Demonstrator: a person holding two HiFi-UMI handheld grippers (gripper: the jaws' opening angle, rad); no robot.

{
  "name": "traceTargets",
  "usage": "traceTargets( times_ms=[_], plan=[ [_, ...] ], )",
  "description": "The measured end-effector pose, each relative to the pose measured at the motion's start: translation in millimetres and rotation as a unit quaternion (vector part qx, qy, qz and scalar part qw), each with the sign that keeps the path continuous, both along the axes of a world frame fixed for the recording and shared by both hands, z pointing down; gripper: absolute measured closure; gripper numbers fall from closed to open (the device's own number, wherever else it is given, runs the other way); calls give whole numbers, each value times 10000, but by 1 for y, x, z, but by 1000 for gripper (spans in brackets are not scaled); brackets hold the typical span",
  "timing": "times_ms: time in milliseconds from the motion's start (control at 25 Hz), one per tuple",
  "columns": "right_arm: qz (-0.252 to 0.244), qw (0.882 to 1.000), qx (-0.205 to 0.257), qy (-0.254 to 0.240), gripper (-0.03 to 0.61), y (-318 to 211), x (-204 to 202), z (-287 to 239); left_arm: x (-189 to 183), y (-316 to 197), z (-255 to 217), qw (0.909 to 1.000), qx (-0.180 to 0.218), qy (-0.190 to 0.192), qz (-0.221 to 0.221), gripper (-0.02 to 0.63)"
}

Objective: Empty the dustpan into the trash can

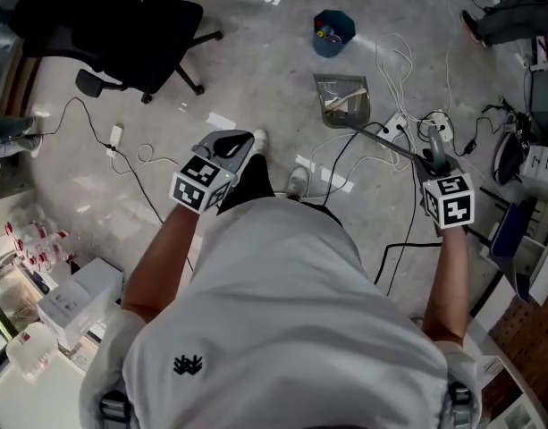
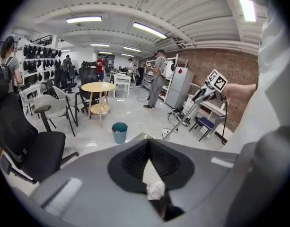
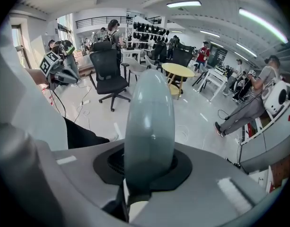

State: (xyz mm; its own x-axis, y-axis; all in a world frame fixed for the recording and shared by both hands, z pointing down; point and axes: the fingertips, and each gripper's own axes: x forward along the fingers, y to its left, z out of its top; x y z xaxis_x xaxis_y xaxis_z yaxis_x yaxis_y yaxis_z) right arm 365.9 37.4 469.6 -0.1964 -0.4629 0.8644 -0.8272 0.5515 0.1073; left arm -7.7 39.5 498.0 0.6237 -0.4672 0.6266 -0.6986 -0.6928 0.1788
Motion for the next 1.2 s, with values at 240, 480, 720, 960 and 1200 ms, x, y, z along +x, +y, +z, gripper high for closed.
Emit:
traceTargets(
  times_ms=[240, 480, 720, 960, 1200],
  plan=[
    [178, 9998, 36, 117, 494, -45, -18, -16, -5, -51, -1, 9987, 87, 162, 479, 558],
    [555, 9984, 90, 93, 494, -101, -26, -35, -25, -102, -8, 9962, 112, 301, 811, 558],
    [871, 9959, 164, 152, 494, -151, -32, -45, -52, -137, -6, 9925, 170, 321, 1164, 558],
    [750, 9963, 219, 366, 494, -203, -35, -46, -76, -168, -4, 9946, 177, 277, 980, 558],
    [414, 9976, 212, 508, 495, -261, -16, -48, -69, -192, -10, 9980, 229, 367, 457, 558]
  ],
)
